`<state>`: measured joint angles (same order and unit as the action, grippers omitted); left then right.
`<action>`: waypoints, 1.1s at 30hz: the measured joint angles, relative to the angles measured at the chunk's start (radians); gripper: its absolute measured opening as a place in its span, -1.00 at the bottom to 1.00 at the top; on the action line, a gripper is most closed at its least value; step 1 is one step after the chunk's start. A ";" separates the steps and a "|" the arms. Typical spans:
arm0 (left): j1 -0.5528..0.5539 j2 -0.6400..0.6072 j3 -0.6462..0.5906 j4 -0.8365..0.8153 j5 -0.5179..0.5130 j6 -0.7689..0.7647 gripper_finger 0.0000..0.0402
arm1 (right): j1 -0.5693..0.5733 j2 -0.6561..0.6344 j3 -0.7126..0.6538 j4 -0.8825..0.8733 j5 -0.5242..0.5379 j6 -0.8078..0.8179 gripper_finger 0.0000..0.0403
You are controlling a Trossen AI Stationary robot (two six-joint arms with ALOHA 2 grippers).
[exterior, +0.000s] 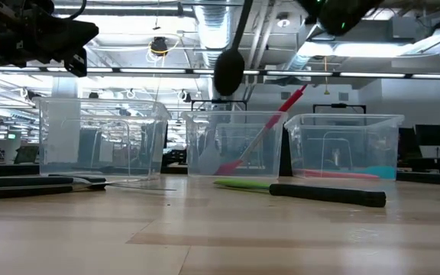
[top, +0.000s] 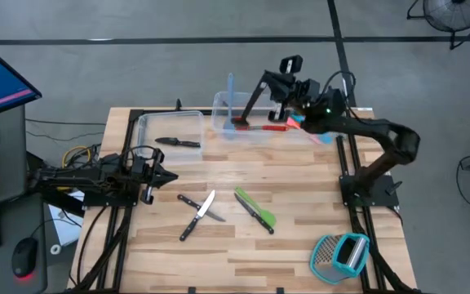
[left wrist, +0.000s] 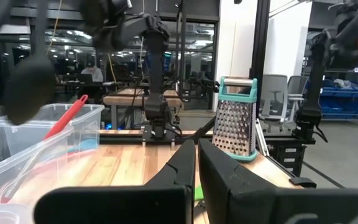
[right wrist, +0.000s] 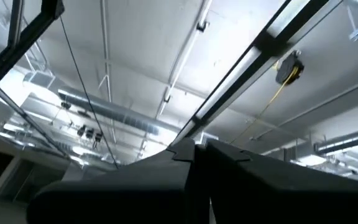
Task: Pick & Place Kitchen Items
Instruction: Put the black serving spoon into the top middle transparent bin
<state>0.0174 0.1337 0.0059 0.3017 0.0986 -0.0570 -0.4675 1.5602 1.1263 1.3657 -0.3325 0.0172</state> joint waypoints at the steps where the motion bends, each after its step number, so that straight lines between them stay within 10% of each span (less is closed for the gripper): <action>1: 0.000 0.000 0.000 0.000 0.000 0.000 -0.99 | -0.026 0.019 0.000 0.037 -0.019 0.032 -0.95; 33: 0.000 0.000 0.000 0.015 0.000 0.000 -0.99 | -0.167 0.310 0.001 0.057 -0.102 0.162 -0.80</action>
<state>0.0174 0.1337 0.0059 0.3164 0.0985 -0.0570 -0.6350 1.8702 1.1271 1.4226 -0.4342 0.1789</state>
